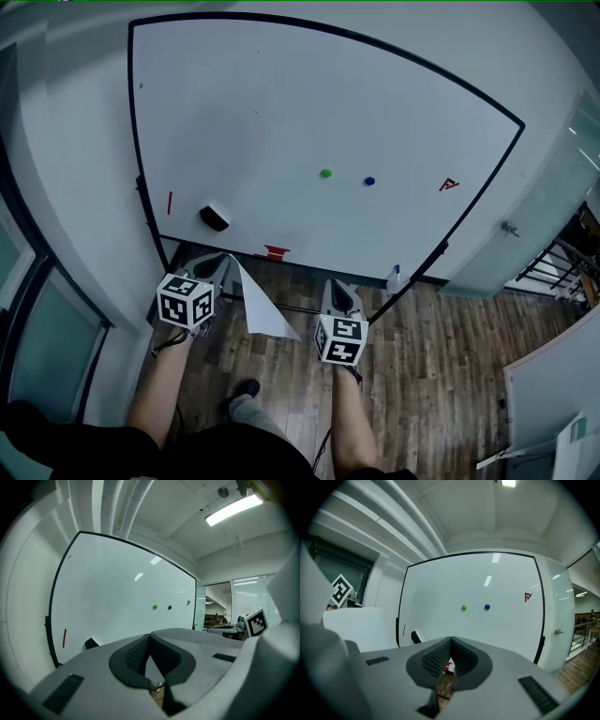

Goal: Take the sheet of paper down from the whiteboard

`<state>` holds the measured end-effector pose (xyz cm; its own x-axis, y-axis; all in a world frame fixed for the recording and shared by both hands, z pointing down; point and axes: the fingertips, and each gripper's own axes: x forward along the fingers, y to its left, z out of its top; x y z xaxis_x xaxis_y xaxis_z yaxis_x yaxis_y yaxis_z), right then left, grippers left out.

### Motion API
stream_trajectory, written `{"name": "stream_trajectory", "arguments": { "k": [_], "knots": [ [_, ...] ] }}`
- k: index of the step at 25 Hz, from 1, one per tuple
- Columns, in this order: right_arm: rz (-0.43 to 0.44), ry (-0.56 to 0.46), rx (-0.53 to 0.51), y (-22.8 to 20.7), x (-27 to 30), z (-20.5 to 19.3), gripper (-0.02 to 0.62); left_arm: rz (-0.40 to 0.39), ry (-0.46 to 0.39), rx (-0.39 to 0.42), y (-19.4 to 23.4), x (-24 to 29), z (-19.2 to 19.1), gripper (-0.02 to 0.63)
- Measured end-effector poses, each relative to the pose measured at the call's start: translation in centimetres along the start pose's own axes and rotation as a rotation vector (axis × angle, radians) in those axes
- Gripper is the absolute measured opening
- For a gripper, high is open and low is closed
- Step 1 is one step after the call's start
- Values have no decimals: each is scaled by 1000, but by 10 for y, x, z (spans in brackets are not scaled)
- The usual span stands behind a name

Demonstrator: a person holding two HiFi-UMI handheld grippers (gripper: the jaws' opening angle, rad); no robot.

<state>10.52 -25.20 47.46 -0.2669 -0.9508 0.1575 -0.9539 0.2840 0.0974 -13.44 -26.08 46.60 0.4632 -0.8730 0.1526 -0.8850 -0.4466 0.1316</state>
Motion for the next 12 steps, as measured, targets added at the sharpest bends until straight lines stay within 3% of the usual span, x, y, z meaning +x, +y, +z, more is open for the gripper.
{"name": "stream_trajectory", "arguments": {
  "k": [12],
  "knots": [
    [-40,24,2,-18,-23,-14,25,-37,9,26,-28,14,-9,21]
  ]
}}
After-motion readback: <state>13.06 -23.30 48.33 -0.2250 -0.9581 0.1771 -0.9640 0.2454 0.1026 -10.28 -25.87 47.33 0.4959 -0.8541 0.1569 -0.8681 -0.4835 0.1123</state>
